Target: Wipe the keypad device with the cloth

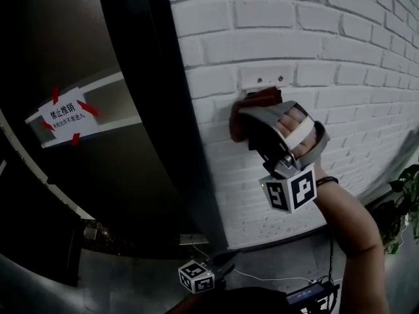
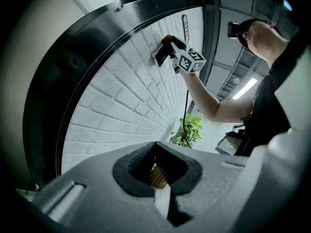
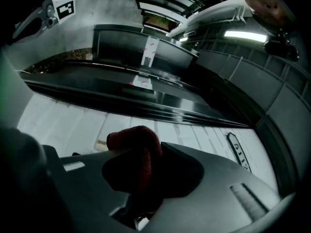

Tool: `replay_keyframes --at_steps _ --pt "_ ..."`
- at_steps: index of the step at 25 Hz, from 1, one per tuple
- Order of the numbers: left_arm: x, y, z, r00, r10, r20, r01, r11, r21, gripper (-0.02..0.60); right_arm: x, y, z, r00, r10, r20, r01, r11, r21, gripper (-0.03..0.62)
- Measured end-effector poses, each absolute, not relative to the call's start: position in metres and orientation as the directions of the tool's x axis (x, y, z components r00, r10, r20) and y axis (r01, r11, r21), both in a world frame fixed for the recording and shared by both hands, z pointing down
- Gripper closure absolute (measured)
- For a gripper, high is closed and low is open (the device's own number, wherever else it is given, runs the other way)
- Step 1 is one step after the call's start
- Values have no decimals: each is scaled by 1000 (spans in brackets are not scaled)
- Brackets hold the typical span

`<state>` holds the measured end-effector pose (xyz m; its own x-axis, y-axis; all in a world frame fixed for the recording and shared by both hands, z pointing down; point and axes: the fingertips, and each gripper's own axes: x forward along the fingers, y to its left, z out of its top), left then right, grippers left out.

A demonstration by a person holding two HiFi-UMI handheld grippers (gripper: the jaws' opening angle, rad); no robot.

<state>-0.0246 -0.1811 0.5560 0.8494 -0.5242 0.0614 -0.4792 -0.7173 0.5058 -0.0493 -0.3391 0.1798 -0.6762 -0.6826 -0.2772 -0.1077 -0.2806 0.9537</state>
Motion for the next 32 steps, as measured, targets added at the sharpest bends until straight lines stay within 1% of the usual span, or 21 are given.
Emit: replay_keyframes --at_steps 2,4,7,11,13,15,17,21,23,24,26,30,32 --pt "-24 -181 556 851 -522 62 -477 -718 507 578 -60 -340 195 -699 -681 -219 -54 -255 965 513" --pt "-23 -182 557 853 -518 63 -474 -720 507 577 -55 -340 198 -711 -670 -214 -52 -253 966 513" --pt "-24 -183 558 853 -517 65 -475 -720 505 577 -24 -342 192 -702 -664 -258 -124 -242 962 513" --pt "-24 -184 559 854 -514 78 -478 -719 505 577 25 -351 179 -623 -704 -342 -233 -250 940 513" --pt "-22 -183 560 857 -509 79 -475 -722 503 578 38 -353 176 -586 -716 -380 -259 -279 925 513" --pt "-20 -182 560 858 -507 80 -474 -723 502 577 31 -351 179 -596 -708 -379 -243 -290 925 513" --pt "-20 -183 559 857 -510 76 -475 -723 502 578 8 -348 186 -638 -688 -346 -211 -276 938 513" --pt "-23 -184 557 849 -525 67 -484 -718 500 577 -36 -339 209 -734 -639 -232 -117 -217 969 514" --pt "-24 -184 559 846 -529 70 -489 -715 501 577 -43 -337 219 -761 -623 -182 -67 -204 977 514" --pt "-25 -184 559 845 -530 70 -490 -714 500 577 -40 -336 220 -766 -618 -174 -62 -198 978 514" --pt "-25 -183 559 845 -530 70 -490 -715 499 577 -24 -339 219 -763 -621 -181 -86 -180 980 513" --pt "-27 -182 562 845 -529 79 -492 -711 502 577 18 -347 213 -708 -664 -240 -196 -142 970 513" --pt "-27 -182 563 846 -528 79 -491 -711 503 577 25 -349 216 -690 -680 -248 -215 -135 967 513"
